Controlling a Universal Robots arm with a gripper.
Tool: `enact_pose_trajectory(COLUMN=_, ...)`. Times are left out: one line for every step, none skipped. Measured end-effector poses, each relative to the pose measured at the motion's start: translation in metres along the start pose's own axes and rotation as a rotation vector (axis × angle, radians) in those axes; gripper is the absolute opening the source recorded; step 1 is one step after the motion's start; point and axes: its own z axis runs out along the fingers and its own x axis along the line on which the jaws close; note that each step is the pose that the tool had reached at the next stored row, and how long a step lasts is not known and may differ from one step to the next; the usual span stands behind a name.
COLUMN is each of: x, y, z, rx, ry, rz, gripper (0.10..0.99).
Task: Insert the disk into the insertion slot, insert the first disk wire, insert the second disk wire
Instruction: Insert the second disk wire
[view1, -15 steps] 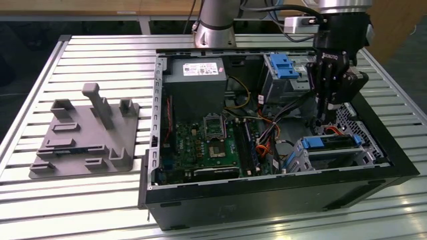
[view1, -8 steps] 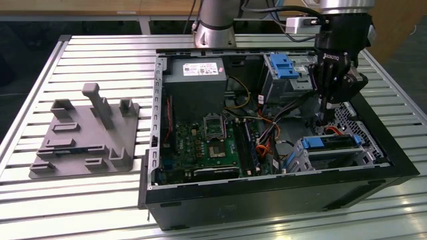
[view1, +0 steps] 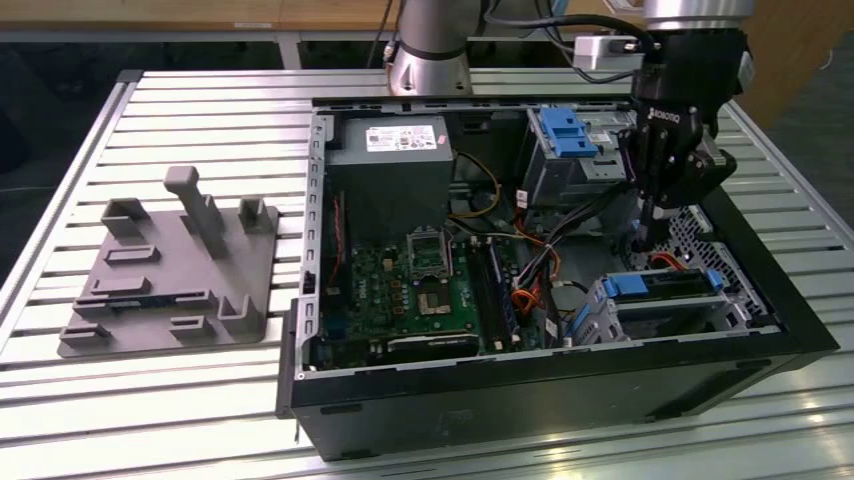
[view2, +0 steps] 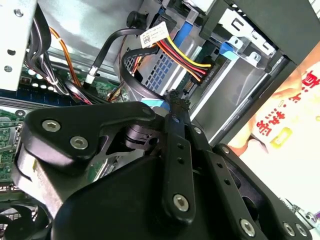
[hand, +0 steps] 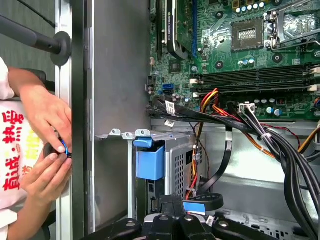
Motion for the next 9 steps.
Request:
enact_pose_trajectory(x=0.0001, y=0.0000, z=0.0001, rx=0.000, ry=-0.0030, rz=0.000, gripper=0.106)
enact_pose_trajectory(x=0.0001, y=0.0000, z=0.0002, rx=0.000, ry=-0.0041, rz=0.000, gripper=0.114)
enact_pose_trajectory(x=0.0002, y=0.0000, z=0.0001, rx=0.000, ry=-0.0044, rz=0.000, gripper=0.114)
enact_pose_trajectory(x=0.0004, y=0.0000, z=-0.0003, rx=0.000, ry=-0.0041, rz=0.000, gripper=0.169)
enact_pose_trajectory(x=0.0007, y=0.0000, z=-0.0008, rx=0.000, ry=-0.0040, rz=0.000, gripper=0.169)
enact_pose_trajectory(x=0.0010, y=0.0000, z=-0.0014, rx=0.000, ry=-0.0040, rz=0.000, gripper=0.239)
enact_pose_trajectory(x=0.0012, y=0.0000, z=-0.0018, rx=0.000, ry=-0.0043, rz=0.000, gripper=0.239)
enact_pose_trajectory(x=0.0013, y=-0.0001, z=-0.0019, rx=0.000, ry=-0.0109, rz=0.000, gripper=0.239)
enact_pose_trajectory(x=0.0020, y=0.0000, z=-0.0016, rx=0.000, ry=-0.0276, rz=0.001, gripper=0.239)
